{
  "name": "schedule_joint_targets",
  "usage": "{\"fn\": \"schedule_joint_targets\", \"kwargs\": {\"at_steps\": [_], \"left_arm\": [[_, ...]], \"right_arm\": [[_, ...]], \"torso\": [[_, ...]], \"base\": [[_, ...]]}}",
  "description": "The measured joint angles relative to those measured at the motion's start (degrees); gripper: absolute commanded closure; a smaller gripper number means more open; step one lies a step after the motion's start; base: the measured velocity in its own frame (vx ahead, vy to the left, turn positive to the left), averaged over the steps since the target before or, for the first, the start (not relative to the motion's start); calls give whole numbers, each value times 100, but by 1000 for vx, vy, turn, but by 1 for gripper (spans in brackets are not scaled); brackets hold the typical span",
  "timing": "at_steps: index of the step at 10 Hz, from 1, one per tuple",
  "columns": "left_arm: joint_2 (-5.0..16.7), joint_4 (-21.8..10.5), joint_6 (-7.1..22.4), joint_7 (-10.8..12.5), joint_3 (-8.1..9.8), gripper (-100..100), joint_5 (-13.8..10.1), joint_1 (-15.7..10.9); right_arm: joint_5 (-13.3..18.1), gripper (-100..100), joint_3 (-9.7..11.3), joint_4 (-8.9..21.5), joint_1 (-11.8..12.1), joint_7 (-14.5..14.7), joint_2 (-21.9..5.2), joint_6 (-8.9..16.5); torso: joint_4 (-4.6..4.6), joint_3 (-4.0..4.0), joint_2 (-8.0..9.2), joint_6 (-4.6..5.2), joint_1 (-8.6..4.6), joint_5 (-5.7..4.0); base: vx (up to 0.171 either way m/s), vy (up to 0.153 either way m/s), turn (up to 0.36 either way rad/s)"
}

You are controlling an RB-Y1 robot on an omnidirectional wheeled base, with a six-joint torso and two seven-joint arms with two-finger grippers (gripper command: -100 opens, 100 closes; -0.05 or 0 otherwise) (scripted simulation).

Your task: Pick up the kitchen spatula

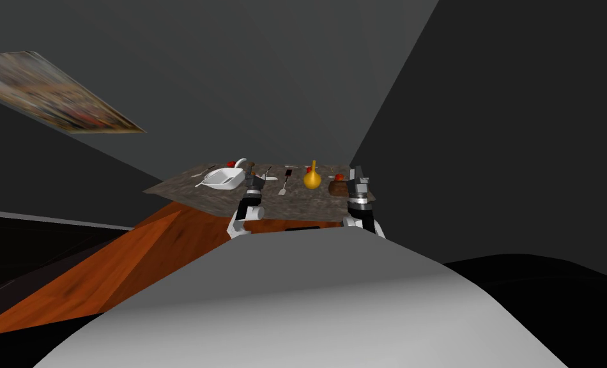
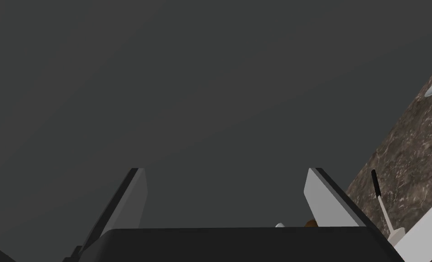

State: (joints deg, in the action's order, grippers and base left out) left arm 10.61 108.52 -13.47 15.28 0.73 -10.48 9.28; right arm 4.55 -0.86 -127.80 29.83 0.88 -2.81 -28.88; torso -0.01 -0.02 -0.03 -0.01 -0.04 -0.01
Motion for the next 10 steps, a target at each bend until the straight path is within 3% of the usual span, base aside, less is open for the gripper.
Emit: {"fn": "schedule_joint_targets", "kwargs": {"at_steps": [7, 10], "left_arm": [[-3, 0, 1, 0, -1, -100, 0, -1], [119, -33, 313, 217, 21, -100, -13, -131]], "right_arm": [[0, 0, 0, 0, 0, 0, 0, 0], [0, 0, 0, 0, 0, 0, 0, 0]], "torso": [[0, 1, 1, 0, 2, 0], [-1, -1, -2, 0, -1, 0]], "base": [[2, -2, -6], [10, -15, -41]]}}
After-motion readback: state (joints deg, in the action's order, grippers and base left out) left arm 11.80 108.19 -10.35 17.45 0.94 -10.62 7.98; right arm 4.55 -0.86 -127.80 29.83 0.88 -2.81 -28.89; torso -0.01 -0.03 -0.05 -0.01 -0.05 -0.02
